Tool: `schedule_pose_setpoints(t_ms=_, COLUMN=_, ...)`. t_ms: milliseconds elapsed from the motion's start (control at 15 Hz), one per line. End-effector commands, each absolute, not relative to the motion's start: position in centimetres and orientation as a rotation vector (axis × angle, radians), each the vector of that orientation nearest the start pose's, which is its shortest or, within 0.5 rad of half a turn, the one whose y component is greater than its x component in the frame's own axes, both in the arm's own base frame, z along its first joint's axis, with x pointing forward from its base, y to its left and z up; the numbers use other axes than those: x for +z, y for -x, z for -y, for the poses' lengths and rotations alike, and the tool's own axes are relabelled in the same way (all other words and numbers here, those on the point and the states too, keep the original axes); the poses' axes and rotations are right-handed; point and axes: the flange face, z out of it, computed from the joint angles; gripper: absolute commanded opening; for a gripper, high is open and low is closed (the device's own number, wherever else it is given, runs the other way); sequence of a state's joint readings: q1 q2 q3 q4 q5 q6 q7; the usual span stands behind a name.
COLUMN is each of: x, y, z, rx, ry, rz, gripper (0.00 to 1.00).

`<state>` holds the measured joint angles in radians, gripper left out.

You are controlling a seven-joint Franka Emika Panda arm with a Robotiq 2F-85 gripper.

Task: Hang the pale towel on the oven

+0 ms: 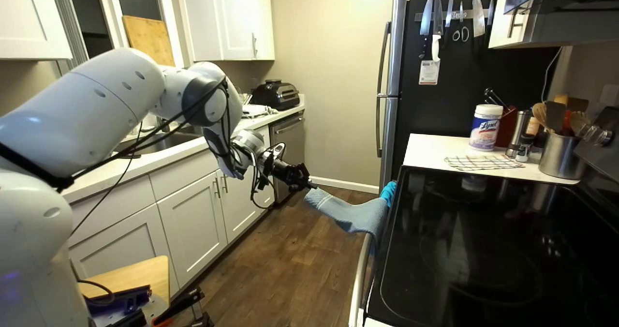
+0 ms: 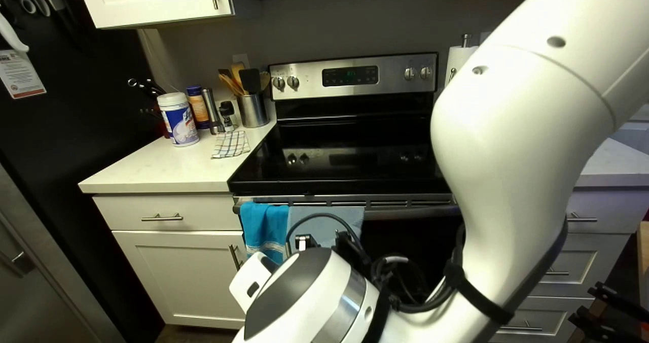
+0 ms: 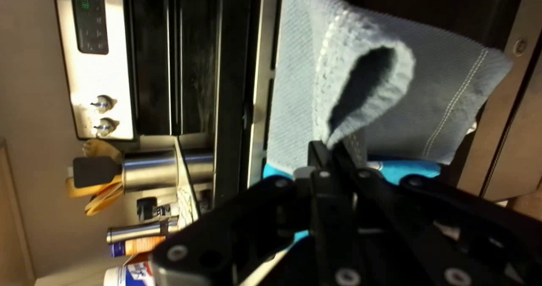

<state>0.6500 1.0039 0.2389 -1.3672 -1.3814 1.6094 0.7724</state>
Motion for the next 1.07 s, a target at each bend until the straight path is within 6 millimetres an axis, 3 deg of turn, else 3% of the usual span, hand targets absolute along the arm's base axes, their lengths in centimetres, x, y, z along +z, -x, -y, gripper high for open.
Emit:
schedule_pose_setpoints(t_ms=0, x=9.9, y=-52.8, z=-44.2, rx=0.363, ry=-1.863, rz=-0.585, gripper=0.01)
schedule_pose_setpoints(t_ms=600, x=2.0, y=-55.4, z=-42.9, rx=0.356, ry=-1.851, rz=-0.558, gripper=0.01)
schedule_pose_setpoints(t_ms=1000, x=-1.0, y=-55.9, z=-43.3, rx=0.375, ry=-1.847, rz=-0.554, gripper=0.01)
